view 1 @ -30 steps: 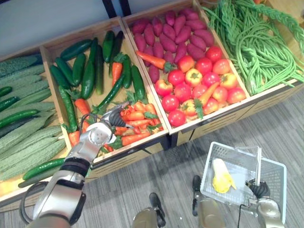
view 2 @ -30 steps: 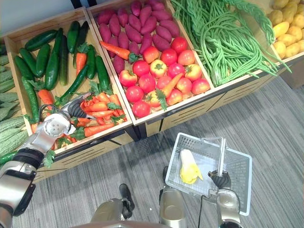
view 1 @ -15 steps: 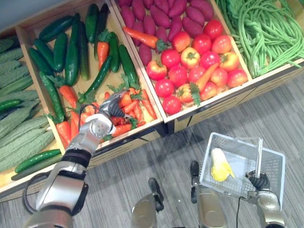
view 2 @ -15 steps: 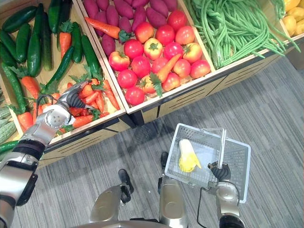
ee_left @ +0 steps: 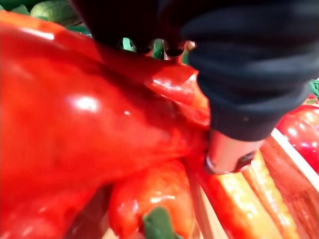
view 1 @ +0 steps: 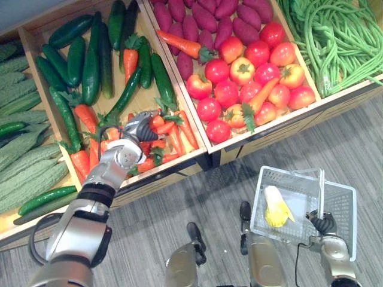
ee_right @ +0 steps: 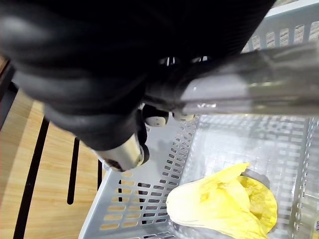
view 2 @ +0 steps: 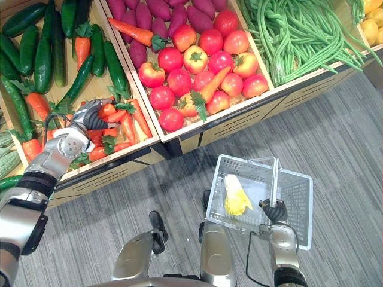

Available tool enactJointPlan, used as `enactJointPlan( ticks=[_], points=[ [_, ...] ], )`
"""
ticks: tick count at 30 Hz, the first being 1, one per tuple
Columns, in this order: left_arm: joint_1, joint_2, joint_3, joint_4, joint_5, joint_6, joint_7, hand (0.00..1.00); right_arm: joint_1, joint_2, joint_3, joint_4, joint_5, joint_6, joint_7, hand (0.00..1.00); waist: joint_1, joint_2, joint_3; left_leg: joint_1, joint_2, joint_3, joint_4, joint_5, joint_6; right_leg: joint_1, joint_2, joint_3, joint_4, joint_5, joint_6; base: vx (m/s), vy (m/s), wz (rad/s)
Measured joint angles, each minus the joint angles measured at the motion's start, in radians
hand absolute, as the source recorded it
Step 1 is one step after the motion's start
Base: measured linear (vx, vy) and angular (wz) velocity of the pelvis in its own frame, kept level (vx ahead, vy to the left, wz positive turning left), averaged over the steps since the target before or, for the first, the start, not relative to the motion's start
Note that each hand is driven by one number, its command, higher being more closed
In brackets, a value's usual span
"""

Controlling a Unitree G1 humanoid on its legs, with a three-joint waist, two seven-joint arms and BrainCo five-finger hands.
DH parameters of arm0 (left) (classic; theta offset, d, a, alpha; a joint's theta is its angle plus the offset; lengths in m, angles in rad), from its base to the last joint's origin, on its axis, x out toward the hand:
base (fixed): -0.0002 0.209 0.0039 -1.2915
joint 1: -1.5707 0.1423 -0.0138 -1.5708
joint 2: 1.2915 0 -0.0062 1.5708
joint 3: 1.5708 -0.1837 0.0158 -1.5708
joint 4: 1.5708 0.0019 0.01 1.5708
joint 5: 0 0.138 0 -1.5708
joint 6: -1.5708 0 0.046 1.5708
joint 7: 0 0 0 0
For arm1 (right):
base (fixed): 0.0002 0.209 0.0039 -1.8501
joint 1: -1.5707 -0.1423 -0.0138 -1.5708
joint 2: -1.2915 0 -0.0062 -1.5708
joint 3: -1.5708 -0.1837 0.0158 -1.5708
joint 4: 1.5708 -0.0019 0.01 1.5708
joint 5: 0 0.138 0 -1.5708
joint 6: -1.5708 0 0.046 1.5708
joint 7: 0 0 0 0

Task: Pick vegetable in the basket

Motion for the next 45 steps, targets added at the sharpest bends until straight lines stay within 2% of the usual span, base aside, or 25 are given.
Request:
enactJointPlan(
  ticks=[10, 13, 15, 20, 26, 28, 31, 37, 41, 43, 45],
  points=[
    [0.004, 0.000, -0.001, 0.012, 0.040, -0.002, 0.014, 1.00, -0.002, 0.000, 0.006, 0.010, -0.001, 0.001, 0.000, 1.00, -0.006, 0.000, 0.000, 0.037, -0.007, -0.010, -0.025, 0.013, 0.000, 0.035, -0.002, -0.010, -0.010, 0.000, 0.001, 0.00, -0.004, 0.02],
    [0.029, 0.003, 0.003, 0.010, 0.075, -0.001, 0.018, 1.00, -0.002, 0.000, 0.006, 0.019, -0.002, 0.002, -0.002, 1.00, -0.022, 0.003, -0.002, 0.059, -0.008, -0.022, -0.028, 0.015, -0.001, 0.060, -0.006, -0.029, -0.017, 0.000, 0.001, 0.02, 0.000, 0.12],
    [0.051, 0.004, 0.002, 0.007, 0.084, -0.006, 0.014, 1.00, -0.002, 0.000, 0.005, 0.027, -0.003, 0.004, -0.002, 1.00, -0.021, 0.007, -0.004, 0.073, -0.010, -0.024, -0.031, 0.016, 0.000, 0.076, -0.009, -0.034, -0.020, 0.000, 0.001, -0.01, 0.008, 0.05],
    [0.113, 0.055, -0.001, -0.066, 0.156, -0.013, 0.002, 1.00, 0.000, -0.001, -0.015, 0.057, -0.007, 0.027, -0.002, 1.00, -0.021, 0.014, -0.028, 0.099, -0.013, -0.026, -0.049, 0.027, 0.001, 0.101, -0.012, -0.053, -0.024, 0.000, 0.001, -0.01, -0.001, 0.07],
    [0.177, 0.130, -0.004, -0.181, 0.186, -0.054, -0.007, 1.00, 0.038, -0.041, -0.087, 0.091, -0.049, 0.070, 0.008, 1.00, 0.001, 0.027, -0.139, 0.154, -0.019, -0.027, -0.088, 0.035, -0.002, 0.155, -0.011, -0.061, -0.048, 0.000, 0.002, 0.00, 0.002, 0.01],
    [0.189, 0.170, -0.030, -0.240, 0.187, -0.085, -0.006, 1.00, 0.047, -0.072, -0.119, 0.091, -0.078, 0.078, 0.011, 1.00, 0.004, 0.025, -0.175, 0.158, -0.021, -0.030, -0.102, 0.032, -0.004, 0.178, -0.011, -0.060, -0.074, 0.006, 0.010, -0.02, 0.008, 0.06],
    [0.197, 0.212, -0.054, -0.295, 0.186, -0.113, -0.006, 1.00, 0.038, -0.118, -0.136, 0.091, -0.084, 0.088, 0.013, 1.00, 0.007, 0.024, -0.189, 0.190, -0.027, -0.017, -0.129, 0.039, -0.004, 0.193, -0.010, -0.049, -0.080, 0.010, 0.015, 0.00, 0.004, -0.07],
    [0.197, 0.265, -0.138, -0.413, 0.184, -0.184, 0.000, 1.00, 0.038, -0.144, -0.163, 0.085, -0.123, 0.087, 0.033, 1.00, 0.015, 0.010, -0.226, 0.220, -0.024, 0.036, -0.130, 0.033, -0.009, 0.202, 0.000, -0.005, -0.098, 0.023, 0.022, 0.02, 0.005, -0.25],
    [0.195, 0.280, -0.239, -0.553, 0.170, -0.221, 0.002, 1.00, 0.061, -0.146, -0.180, 0.029, -0.161, 0.087, 0.058, 1.00, 0.006, 0.007, -0.256, 0.242, -0.018, 0.075, -0.122, 0.003, -0.012, 0.216, 0.006, 0.026, -0.110, 0.032, 0.029, 0.00, 0.006, -0.25],
    [0.182, 0.282, -0.300, -0.642, 0.106, -0.247, -0.016, 1.00, 0.081, -0.147, -0.180, -0.021, -0.179, 0.083, 0.076, 1.00, 0.005, 0.005, -0.276, 0.245, -0.007, 0.112, -0.088, -0.032, -0.016, 0.216, 0.012, 0.054, -0.110, 0.035, 0.034, 0.00, 0.009, -0.42],
    [0.173, 0.282, -0.337, -0.693, 0.067, -0.254, -0.036, 1.00, 0.084, -0.147, -0.177, -0.054, -0.200, 0.082, 0.094, 1.00, -0.001, 0.007, -0.288, 0.247, 0.004, 0.133, -0.065, -0.053, -0.012, 0.215, 0.017, 0.068, -0.109, 0.042, 0.041, -0.01, 0.003, -0.33]
  ],
)
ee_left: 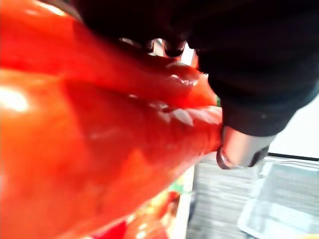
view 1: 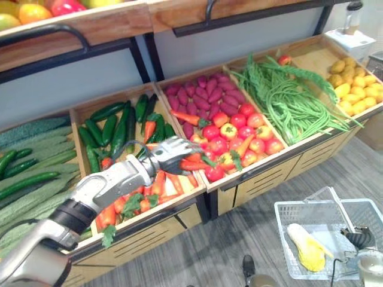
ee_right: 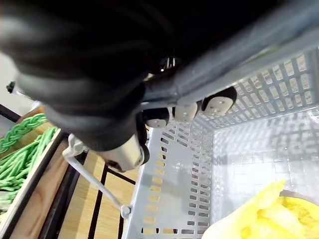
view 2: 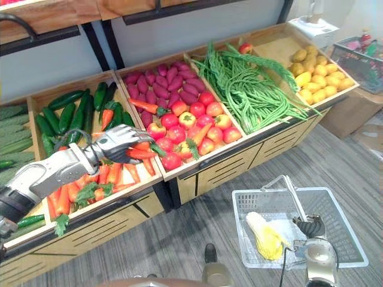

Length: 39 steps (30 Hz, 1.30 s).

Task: Pick vegetable in the basket

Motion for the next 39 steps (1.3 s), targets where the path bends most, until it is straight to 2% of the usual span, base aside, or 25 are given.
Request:
enactJointPlan(
  ticks=[4, 6, 8, 14, 19, 21, 24, 32, 39],
  points=[
    [-0.031, -0.002, -0.075, -0.120, -0.061, -0.031, -0.026, 1.00, 0.027, -0.022, 0.052, -0.103, -0.012, -0.020, 0.036, 1.00, -0.004, 0.002, -0.011, 0.012, 0.033, 0.064, 0.062, -0.046, -0.007, -0.001, 0.021, 0.045, 0.002, 0.010, 0.004, -0.01, -0.008, -0.38],
    [-0.037, -0.005, -0.125, -0.173, -0.088, -0.032, -0.035, 1.00, 0.034, -0.043, 0.094, -0.151, -0.043, -0.047, 0.048, 1.00, -0.024, 0.004, -0.017, 0.011, 0.047, 0.077, 0.088, -0.060, -0.004, -0.001, 0.030, 0.048, 0.004, 0.010, 0.004, -0.01, -0.030, -0.26],
    [-0.049, -0.007, -0.168, -0.202, -0.089, -0.039, -0.039, 1.00, 0.044, -0.061, 0.133, -0.208, -0.065, -0.062, 0.069, 1.00, -0.028, 0.005, -0.020, 0.013, 0.059, 0.098, 0.112, -0.071, -0.015, -0.005, 0.038, 0.064, 0.004, 0.011, 0.003, -0.01, -0.022, -0.30],
    [-0.087, -0.008, -0.270, -0.309, -0.129, -0.063, -0.045, 1.00, 0.054, -0.200, 0.293, -0.432, -0.080, -0.106, 0.165, 1.00, -0.056, 0.009, -0.022, 0.019, 0.080, 0.163, 0.178, -0.102, -0.021, -0.008, 0.048, 0.101, 0.005, 0.010, 0.003, -0.04, -0.009, -0.25],
    [-0.104, -0.018, -0.375, -0.341, -0.167, -0.073, -0.047, 1.00, 0.027, -0.328, 0.341, -0.549, -0.077, -0.185, 0.254, 1.00, -0.084, 0.031, -0.039, 0.040, 0.080, 0.217, 0.186, -0.120, -0.029, -0.019, 0.055, 0.139, 0.011, 0.010, 0.003, -0.04, 0.002, -0.29],
    [-0.114, -0.050, -0.398, -0.340, -0.169, -0.069, -0.047, 1.00, 0.017, -0.377, 0.352, -0.571, -0.064, -0.215, 0.286, 1.00, -0.090, 0.037, -0.049, 0.051, 0.080, 0.239, 0.186, -0.123, -0.032, -0.022, 0.063, 0.156, 0.013, 0.010, 0.003, -0.01, -0.001, -0.27],
    [-0.116, -0.068, -0.440, -0.340, -0.203, -0.068, -0.046, 1.00, 0.007, -0.423, 0.375, -0.592, -0.057, -0.237, 0.322, 1.00, -0.106, 0.038, -0.059, 0.052, 0.080, 0.263, 0.186, -0.123, -0.033, -0.041, 0.069, 0.177, 0.020, 0.010, 0.003, -0.01, -0.017, -0.21],
    [-0.147, -0.126, -0.517, -0.328, -0.243, -0.017, -0.045, 1.00, 0.004, -0.461, 0.413, -0.609, -0.019, -0.260, 0.395, 1.00, -0.136, 0.041, -0.061, 0.077, 0.075, 0.305, 0.183, -0.125, -0.036, -0.052, 0.079, 0.209, 0.041, 0.010, 0.003, -0.03, -0.017, -0.16],
    [-0.149, -0.256, -0.584, -0.186, -0.244, 0.020, -0.050, 1.00, -0.034, -0.462, 0.437, -0.648, 0.024, -0.273, 0.452, 1.00, -0.163, 0.056, -0.078, 0.086, 0.068, 0.332, 0.183, -0.131, -0.047, -0.079, 0.086, 0.230, 0.080, -0.005, -0.002, -0.03, -0.021, -0.11]
  ],
)
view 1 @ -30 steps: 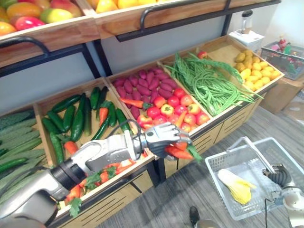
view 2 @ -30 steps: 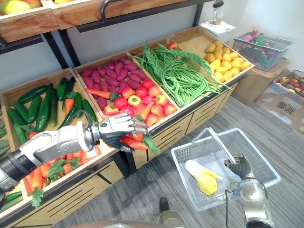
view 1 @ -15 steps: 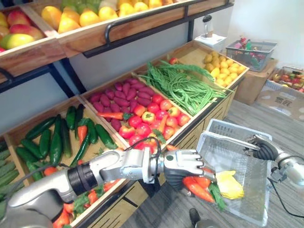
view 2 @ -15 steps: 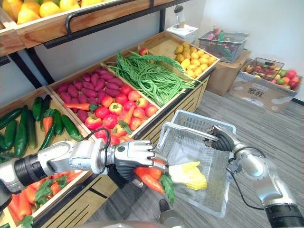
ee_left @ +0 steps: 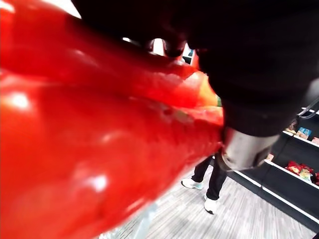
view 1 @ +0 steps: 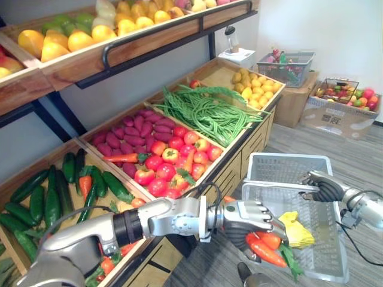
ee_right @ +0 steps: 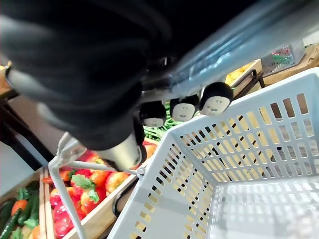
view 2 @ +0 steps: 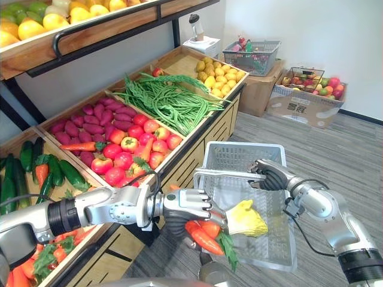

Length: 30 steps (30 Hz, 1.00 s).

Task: Pick vegetable in the basket

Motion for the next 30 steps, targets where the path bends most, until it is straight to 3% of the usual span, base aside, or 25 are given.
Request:
enactJointPlan(
  ticks=[6, 17, 30],
  points=[
    [0.012, -0.129, -0.015, 0.185, 0.000, 0.054, -0.003, 1.00, -0.044, 0.008, 0.061, -0.041, 0.065, -0.002, 0.032, 1.00, -0.023, -0.004, -0.006, 0.019, -0.002, 0.033, 0.002, -0.001, -0.001, -0.012, 0.013, 0.031, 0.028, -0.009, 0.000, -0.01, -0.013, -0.15],
    [0.121, -0.287, 0.027, 0.417, 0.026, 0.096, -0.013, 1.00, -0.066, 0.032, 0.087, -0.037, 0.064, 0.000, 0.078, 1.00, -0.045, -0.012, -0.005, 0.040, 0.001, 0.066, 0.003, -0.009, -0.008, -0.028, 0.017, 0.021, 0.050, -0.030, -0.007, 0.02, 0.005, -0.09],
    [0.161, -0.432, 0.190, 0.657, 0.139, 0.179, -0.011, 1.00, -0.132, 0.089, 0.103, -0.030, 0.062, 0.001, 0.121, 1.00, -0.057, -0.022, 0.001, 0.062, -0.005, 0.091, -0.006, -0.011, -0.008, -0.027, 0.023, 0.034, 0.065, -0.037, -0.008, 0.01, 0.017, -0.03]
  ],
)
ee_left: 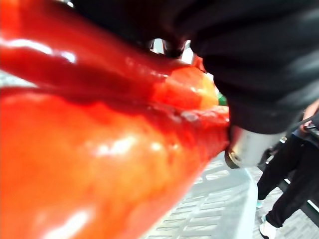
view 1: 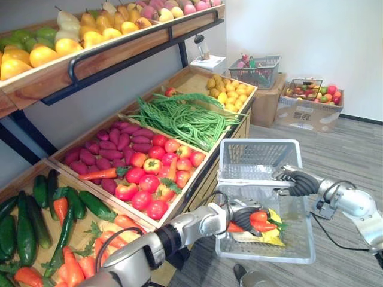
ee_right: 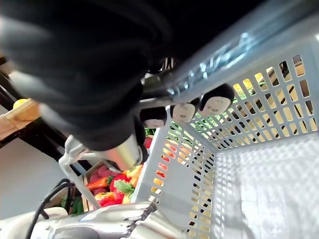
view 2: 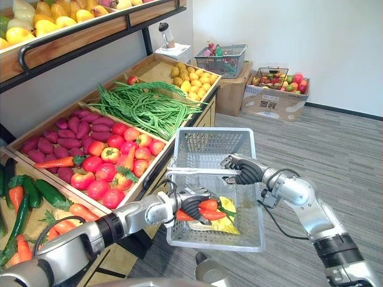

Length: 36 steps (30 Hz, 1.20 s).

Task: Pick vegetable in the basket

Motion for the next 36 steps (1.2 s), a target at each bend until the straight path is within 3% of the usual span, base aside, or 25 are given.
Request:
enactJointPlan(
  ticks=[1, 2, 7, 10, 20, 24, 30, 36],
  points=[
    [0.001, -0.008, 0.005, 0.008, 0.007, 0.004, 0.002, 1.00, 0.000, 0.000, 0.000, 0.000, 0.000, 0.000, 0.002, 1.00, 0.000, 0.000, 0.000, 0.000, -0.001, 0.000, -0.001, 0.000, 0.000, 0.000, 0.000, 0.001, 0.000, 0.000, 0.000, 0.00, 0.000, 0.00],
    [0.002, -0.020, 0.014, 0.022, 0.026, 0.009, 0.004, 0.00, 0.000, 0.002, 0.000, 0.003, -0.001, 0.000, 0.005, 1.00, -0.001, -0.001, 0.000, 0.001, -0.002, 0.001, -0.003, 0.000, 0.000, 0.000, 0.000, 0.002, 0.000, 0.000, 0.000, 0.01, 0.013, -0.04],
    [0.003, -0.056, 0.087, 0.110, 0.076, 0.076, 0.041, 0.00, -0.047, 0.030, 0.002, 0.039, -0.005, 0.000, 0.020, 1.00, -0.025, -0.010, 0.007, 0.006, -0.015, 0.004, -0.017, 0.002, 0.000, -0.003, -0.003, 0.014, 0.000, 0.001, 0.002, 0.01, 0.015, -0.05],
    [0.003, -0.059, 0.108, 0.118, 0.101, 0.100, 0.040, 0.00, -0.051, 0.030, 0.002, 0.043, -0.004, 0.001, 0.023, 1.00, -0.024, -0.021, 0.014, 0.005, -0.017, 0.003, -0.017, 0.002, 0.000, -0.003, -0.004, 0.016, 0.000, 0.002, 0.004, 0.00, 0.004, -0.02],
    [0.002, -0.070, 0.102, 0.105, 0.107, 0.124, 0.022, 0.00, -0.064, 0.050, 0.004, 0.078, -0.006, 0.044, 0.057, 1.00, -0.025, -0.026, 0.035, -0.003, -0.017, -0.002, -0.016, 0.002, 0.000, -0.008, -0.008, 0.009, -0.001, 0.002, 0.004, 0.00, -0.001, 0.01],
    [-0.001, -0.034, 0.055, -0.025, 0.096, 0.128, 0.019, 0.00, -0.064, 0.063, 0.004, 0.103, -0.042, 0.085, 0.059, 1.00, -0.021, -0.026, 0.035, -0.019, -0.014, -0.022, -0.012, 0.002, 0.000, -0.012, -0.016, -0.009, 0.000, 0.002, 0.004, 0.01, -0.008, 0.14],
    [-0.001, 0.046, -0.046, -0.274, 0.055, 0.085, 0.001, 0.00, -0.035, 0.117, -0.005, 0.195, -0.125, 0.166, 0.013, 1.00, -0.012, -0.026, 0.035, -0.032, -0.012, -0.058, -0.007, 0.002, 0.001, -0.001, -0.033, -0.043, -0.001, 0.000, 0.006, 0.00, 0.004, 0.19],
    [0.002, 0.148, -0.110, -0.526, -0.020, 0.010, -0.036, 0.00, 0.006, 0.157, -0.067, 0.320, -0.163, 0.276, -0.073, 1.00, 0.026, -0.022, 0.033, -0.064, -0.015, -0.134, -0.003, 0.008, 0.011, 0.013, -0.064, -0.109, -0.005, -0.003, 0.007, -0.02, 0.007, 0.34]
  ],
)
